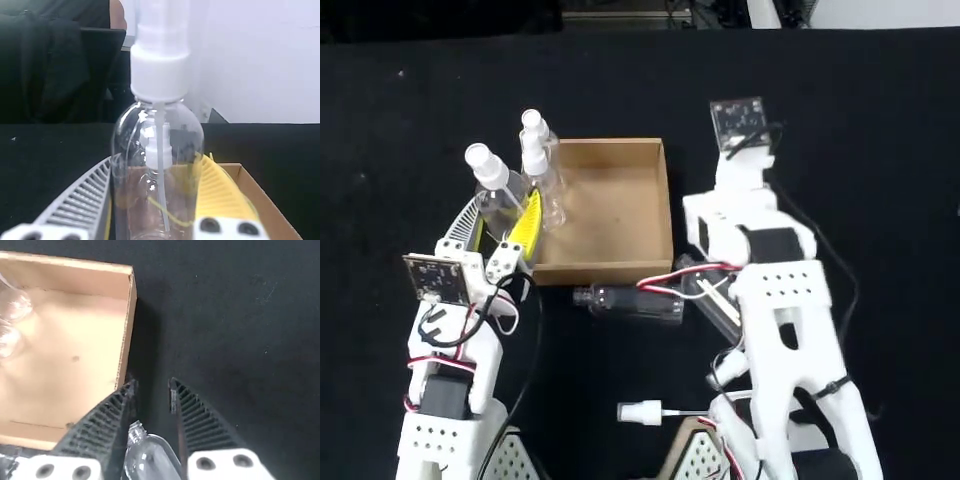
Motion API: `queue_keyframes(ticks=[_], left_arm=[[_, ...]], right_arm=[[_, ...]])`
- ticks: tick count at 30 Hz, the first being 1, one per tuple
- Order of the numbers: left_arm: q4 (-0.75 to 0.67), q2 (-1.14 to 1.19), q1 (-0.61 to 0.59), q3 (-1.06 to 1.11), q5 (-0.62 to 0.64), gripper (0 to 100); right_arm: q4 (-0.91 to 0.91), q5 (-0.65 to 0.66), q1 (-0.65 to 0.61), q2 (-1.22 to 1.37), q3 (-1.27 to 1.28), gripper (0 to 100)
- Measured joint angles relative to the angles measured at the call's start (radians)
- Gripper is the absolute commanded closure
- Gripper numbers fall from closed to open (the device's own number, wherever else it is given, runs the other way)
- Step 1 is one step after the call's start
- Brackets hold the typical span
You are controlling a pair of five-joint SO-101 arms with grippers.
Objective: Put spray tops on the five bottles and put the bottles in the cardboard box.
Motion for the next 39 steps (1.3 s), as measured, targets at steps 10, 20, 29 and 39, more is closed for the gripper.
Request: queue_keyframes(ticks=[10,20,29,39], left_arm=[[0.031,0.000,0.003,0.000,0.101,97],[0.178,0.000,-0.143,-0.087,0.081,97],[0.020,-0.002,-0.640,-0.038,0.080,97],[-0.292,0.219,-0.850,0.006,-0.044,97]], right_arm=[[-0.103,0.000,0.000,0.000,0.060,92.0],[-0.104,-0.002,0.000,0.000,0.060,92.0],[-0.104,-0.002,0.000,0.000,0.064,92.0],[-0.104,-0.002,-0.034,0.002,0.103,92.0]])
